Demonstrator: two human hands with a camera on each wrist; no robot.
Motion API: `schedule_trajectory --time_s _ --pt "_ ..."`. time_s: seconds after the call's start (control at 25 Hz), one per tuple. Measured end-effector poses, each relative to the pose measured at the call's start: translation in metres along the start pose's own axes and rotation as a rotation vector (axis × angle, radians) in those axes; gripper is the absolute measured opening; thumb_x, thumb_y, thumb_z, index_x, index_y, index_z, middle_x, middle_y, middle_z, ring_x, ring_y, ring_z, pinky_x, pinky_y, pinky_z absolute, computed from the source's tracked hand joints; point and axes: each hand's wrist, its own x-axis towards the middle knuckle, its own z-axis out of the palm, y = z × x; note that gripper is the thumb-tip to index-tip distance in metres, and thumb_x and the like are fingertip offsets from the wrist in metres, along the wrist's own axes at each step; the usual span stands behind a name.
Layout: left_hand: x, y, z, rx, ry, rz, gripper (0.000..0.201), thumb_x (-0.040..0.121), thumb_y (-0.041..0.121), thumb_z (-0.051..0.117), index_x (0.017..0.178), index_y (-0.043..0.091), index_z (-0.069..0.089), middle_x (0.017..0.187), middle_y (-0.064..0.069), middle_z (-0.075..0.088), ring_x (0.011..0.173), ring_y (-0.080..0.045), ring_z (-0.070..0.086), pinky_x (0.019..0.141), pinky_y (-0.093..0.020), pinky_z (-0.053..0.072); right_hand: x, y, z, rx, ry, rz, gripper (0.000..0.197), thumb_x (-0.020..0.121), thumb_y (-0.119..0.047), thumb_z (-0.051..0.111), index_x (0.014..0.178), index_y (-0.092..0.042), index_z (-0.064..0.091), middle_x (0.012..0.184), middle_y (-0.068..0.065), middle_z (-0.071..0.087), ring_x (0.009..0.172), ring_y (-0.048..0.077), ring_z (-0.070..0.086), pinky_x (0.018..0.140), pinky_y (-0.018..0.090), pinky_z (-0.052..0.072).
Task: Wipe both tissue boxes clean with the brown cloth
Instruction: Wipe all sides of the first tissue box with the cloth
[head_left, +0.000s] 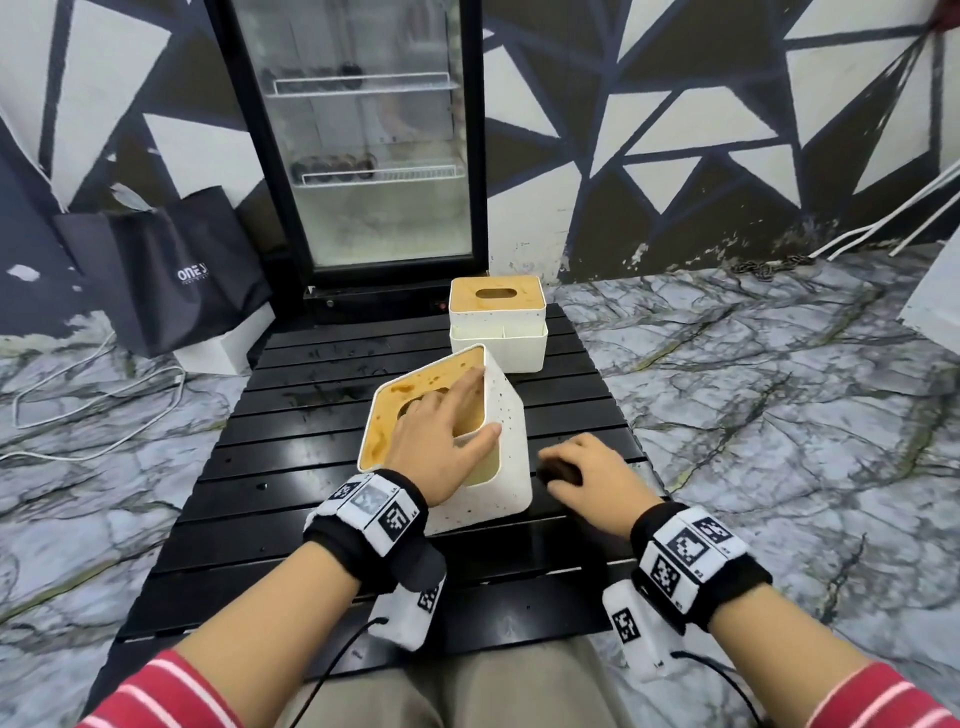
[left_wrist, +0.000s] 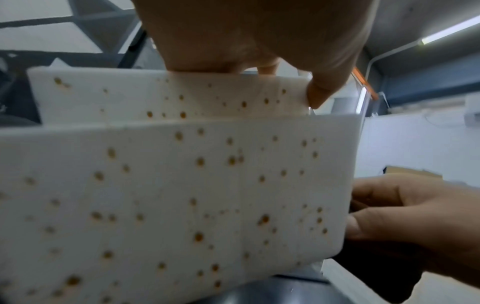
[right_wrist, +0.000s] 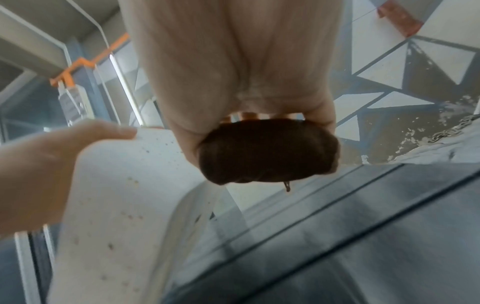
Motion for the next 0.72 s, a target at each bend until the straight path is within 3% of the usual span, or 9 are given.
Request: schedule_trajectory --time_s 0.12,0.24,0.48,0.64,0.72 --pt "0.007 -0.001 -0.007 -0.305 0.102 -0.004 0.082 0.067 0.060 0.049 0.143 0.045 0.019 0.145 0.004 0.040 0.133 -0.012 0.035 0.111 -0.043 0.030 0.000 -0.019 -0.022 0.279 0.248 -0.045 0.034 0.079 -0.017 0.064 0.110 -0.028 0.056 0.111 0.000 0.057 0.103 0.013 0.052 0.089 0.018 0.036" --pt "0.012 0.007 -0.014 -0.378 0.142 0.016 0.090 0.065 0.056 0.055 0.144 0.043 0.014 0.151 0.010 0.029 0.138 -0.009 0.027 0.114 -0.045 0.027 0.002 -0.037 -0.035 0.466 0.384 -0.088 0.026 0.077 -0.016 0.067 0.095 -0.030 0.055 0.102 -0.005 0.062 0.096 0.008 0.055 0.084 0.016 0.041" --pt "0.009 0.004 -0.018 -0.548 0.125 0.006 0.087 0.070 0.059 0.057 0.144 0.046 0.013 0.151 0.008 0.032 0.138 -0.010 0.030 0.113 -0.046 0.028 0.001 -0.047 -0.014 0.450 0.489 -0.158 0.025 0.083 -0.017 0.063 0.108 -0.019 0.064 0.118 -0.007 0.055 0.113 0.009 0.048 0.102 0.023 0.033" --pt "0.003 0.002 -0.021 -0.502 0.101 0.015 0.095 0.071 0.064 0.058 0.147 0.042 0.005 0.153 0.012 0.026 0.140 -0.007 0.025 0.115 -0.044 0.026 -0.004 -0.050 0.000 0.365 0.518 -0.132 0.031 0.089 -0.019 0.055 0.120 -0.020 0.058 0.131 -0.004 0.050 0.123 0.013 0.039 0.101 0.013 0.021" --pt "0.003 0.002 -0.022 -0.485 0.092 0.012 0.097 0.073 0.058 0.060 0.149 0.037 0.003 0.152 0.016 0.024 0.140 -0.002 0.022 0.116 -0.040 0.025 -0.005 -0.056 0.006 0.309 0.569 -0.175 0.031 0.090 -0.019 0.054 0.121 -0.017 0.058 0.130 -0.002 0.053 0.121 0.015 0.040 0.098 0.009 0.018"
